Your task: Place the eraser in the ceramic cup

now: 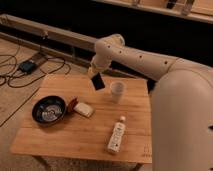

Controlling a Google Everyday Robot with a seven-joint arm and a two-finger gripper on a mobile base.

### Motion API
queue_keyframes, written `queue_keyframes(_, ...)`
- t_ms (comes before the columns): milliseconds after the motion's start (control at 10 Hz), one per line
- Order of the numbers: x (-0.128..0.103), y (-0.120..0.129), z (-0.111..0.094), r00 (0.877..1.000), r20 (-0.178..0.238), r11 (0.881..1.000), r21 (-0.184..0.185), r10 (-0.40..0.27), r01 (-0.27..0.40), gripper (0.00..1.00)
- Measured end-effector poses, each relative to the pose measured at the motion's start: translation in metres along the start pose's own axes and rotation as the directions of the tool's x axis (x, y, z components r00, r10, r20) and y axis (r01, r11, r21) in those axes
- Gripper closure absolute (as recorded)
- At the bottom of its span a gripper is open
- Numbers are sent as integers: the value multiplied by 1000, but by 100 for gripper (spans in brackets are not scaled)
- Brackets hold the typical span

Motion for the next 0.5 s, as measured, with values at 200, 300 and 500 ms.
queue_keyframes(200,10,-30,-6,999,32,999,45,23,-25,98)
queue_keyframes(300,16,-42,-7,997,61,997,64,37,-41,98)
queue_keyframes(500,23,-55,-6,994,107,995,92,35,-45,98)
